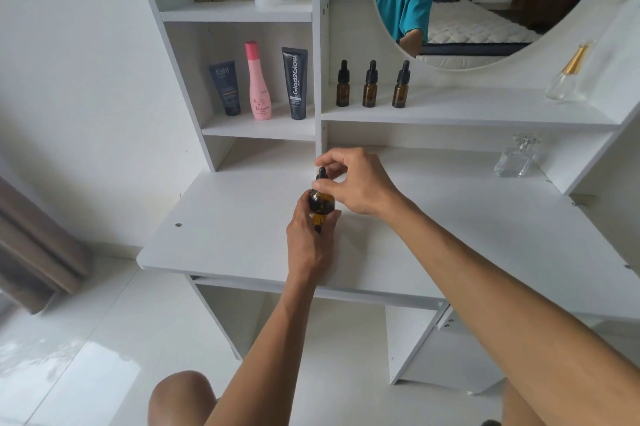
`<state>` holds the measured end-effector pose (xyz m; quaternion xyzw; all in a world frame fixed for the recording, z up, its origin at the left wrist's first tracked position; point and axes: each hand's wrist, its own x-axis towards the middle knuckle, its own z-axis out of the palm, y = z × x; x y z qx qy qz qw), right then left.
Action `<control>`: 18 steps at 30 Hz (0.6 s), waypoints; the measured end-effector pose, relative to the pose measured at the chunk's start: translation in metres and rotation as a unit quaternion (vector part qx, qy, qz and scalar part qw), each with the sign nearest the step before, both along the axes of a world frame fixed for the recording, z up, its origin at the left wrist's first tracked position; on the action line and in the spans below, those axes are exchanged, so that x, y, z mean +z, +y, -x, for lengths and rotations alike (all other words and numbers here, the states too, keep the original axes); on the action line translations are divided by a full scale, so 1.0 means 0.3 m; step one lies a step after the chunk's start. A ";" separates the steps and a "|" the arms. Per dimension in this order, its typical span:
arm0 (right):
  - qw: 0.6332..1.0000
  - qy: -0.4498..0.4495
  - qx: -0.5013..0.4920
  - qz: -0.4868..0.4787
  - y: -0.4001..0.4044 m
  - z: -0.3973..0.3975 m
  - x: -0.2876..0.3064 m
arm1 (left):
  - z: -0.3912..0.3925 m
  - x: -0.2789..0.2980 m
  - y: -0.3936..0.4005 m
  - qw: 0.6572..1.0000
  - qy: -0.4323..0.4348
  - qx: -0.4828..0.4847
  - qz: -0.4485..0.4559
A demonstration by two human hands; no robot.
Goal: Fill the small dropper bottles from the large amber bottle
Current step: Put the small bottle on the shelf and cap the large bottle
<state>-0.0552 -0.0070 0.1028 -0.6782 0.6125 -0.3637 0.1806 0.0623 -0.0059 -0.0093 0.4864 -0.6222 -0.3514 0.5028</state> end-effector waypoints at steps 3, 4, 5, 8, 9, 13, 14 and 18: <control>1.000 -0.005 0.014 -0.006 0.003 -0.005 0.001 | 0.000 0.001 -0.003 1.000 -0.004 0.001 0.001; 1.000 -0.007 0.006 0.000 0.002 -0.007 -0.001 | 0.001 0.001 -0.002 1.000 -0.005 0.002 0.001; 1.000 -0.006 -0.004 0.007 0.000 -0.008 -0.003 | 0.001 0.002 -0.002 1.000 -0.005 0.001 0.000; 1.000 -0.002 -0.012 0.004 -0.002 -0.006 -0.002 | 0.000 0.005 0.002 1.000 -0.003 0.000 -0.001; 1.000 -0.001 -0.003 -0.005 -0.002 -0.003 0.000 | -0.001 0.004 0.001 1.000 -0.002 -0.001 0.002; 1.000 -0.006 0.007 -0.008 0.001 -0.005 -0.002 | 0.000 -0.003 -0.006 1.000 -0.005 -0.001 0.002; 1.000 -0.007 -0.005 -0.003 0.000 -0.006 -0.003 | 0.000 -0.004 -0.005 1.000 -0.007 -0.001 0.004; 1.000 -0.004 -0.010 -0.013 0.000 -0.002 -0.001 | -0.001 -0.002 0.000 1.000 -0.004 -0.005 0.011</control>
